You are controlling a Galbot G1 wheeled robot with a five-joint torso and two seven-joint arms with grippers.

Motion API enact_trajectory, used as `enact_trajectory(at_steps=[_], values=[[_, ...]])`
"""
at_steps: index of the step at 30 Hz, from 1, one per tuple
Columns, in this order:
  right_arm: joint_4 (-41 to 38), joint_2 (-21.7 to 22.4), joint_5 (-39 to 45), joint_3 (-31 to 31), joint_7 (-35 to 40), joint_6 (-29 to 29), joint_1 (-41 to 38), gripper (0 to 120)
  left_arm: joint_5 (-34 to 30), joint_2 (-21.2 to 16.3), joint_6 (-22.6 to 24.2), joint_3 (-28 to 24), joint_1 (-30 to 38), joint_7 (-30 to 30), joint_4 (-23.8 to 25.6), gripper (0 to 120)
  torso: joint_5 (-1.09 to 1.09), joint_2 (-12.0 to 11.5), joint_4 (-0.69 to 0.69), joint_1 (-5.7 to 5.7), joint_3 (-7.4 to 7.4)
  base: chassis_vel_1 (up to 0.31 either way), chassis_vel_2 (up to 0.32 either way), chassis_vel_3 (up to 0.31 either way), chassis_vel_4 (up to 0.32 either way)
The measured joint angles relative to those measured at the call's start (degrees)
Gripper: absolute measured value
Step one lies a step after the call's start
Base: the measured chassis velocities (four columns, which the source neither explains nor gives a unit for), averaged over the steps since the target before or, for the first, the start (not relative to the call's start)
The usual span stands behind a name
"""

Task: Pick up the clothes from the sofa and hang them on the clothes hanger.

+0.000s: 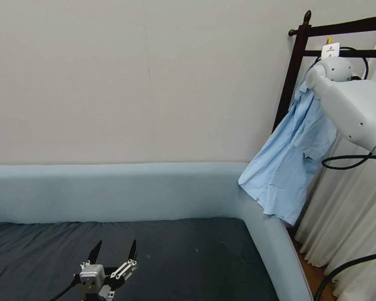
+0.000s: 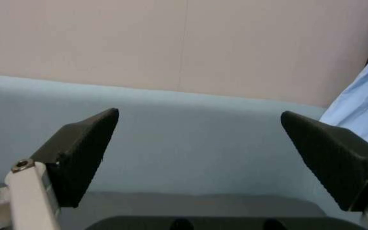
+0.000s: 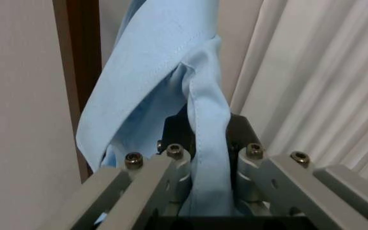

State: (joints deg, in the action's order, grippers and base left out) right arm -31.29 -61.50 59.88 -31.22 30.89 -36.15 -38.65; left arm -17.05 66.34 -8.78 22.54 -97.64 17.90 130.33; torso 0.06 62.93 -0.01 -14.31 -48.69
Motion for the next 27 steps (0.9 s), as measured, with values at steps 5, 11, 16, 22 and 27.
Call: enact_trajectory(at_steps=[5, 11, 16, 22, 27], values=[[-2.72, 0.57, 3.18, 0.02, 1.66, -2.73, 0.82, 7, -0.07, 0.08, -0.19, -0.04, 0.05, 0.03, 0.13, 100, -0.01, 0.01, -0.02, 0.01, 0.01, 0.0, 0.0, 0.0, 0.0], [-2.66, 0.48, 4.77, 0.04, 2.29, -4.13, 1.05, 7, -0.09, 0.21, -0.7, 0.14, -0.42, 0.06, 0.29, 100, -0.01, 0.01, -0.02, 0.01, 0.0, 0.0, 0.0, 0.0, 0.0], [-2.64, 0.54, 5.61, 0.21, 1.73, -4.99, 0.81, 7, -0.08, 0.59, -0.99, 0.09, -0.67, 0.06, 0.3, 100, 0.0, 0.01, -0.01, 0.01, 0.0, 0.0, 0.0, 0.0, 0.0], [-9.79, 4.41, 2.07, 0.24, -0.44, -3.58, 2.99, 31, 0.06, 0.88, -1.21, -0.12, -0.64, 0.17, -0.03, 100, -0.01, 0.01, 0.01, 0.01, 0.0, 0.0, 0.0, 0.0, 0.0], [-20.99, 10.9, 1.58, 1.41, -1.16, 0.42, 7.02, 49, 0.4, 1.23, -1.13, -0.3, -0.44, 0.27, -0.57, 100, 0.02, 0.01, -0.02, 0.01, 0.0, 0.0, 0.0, 0.0, 0.0]])
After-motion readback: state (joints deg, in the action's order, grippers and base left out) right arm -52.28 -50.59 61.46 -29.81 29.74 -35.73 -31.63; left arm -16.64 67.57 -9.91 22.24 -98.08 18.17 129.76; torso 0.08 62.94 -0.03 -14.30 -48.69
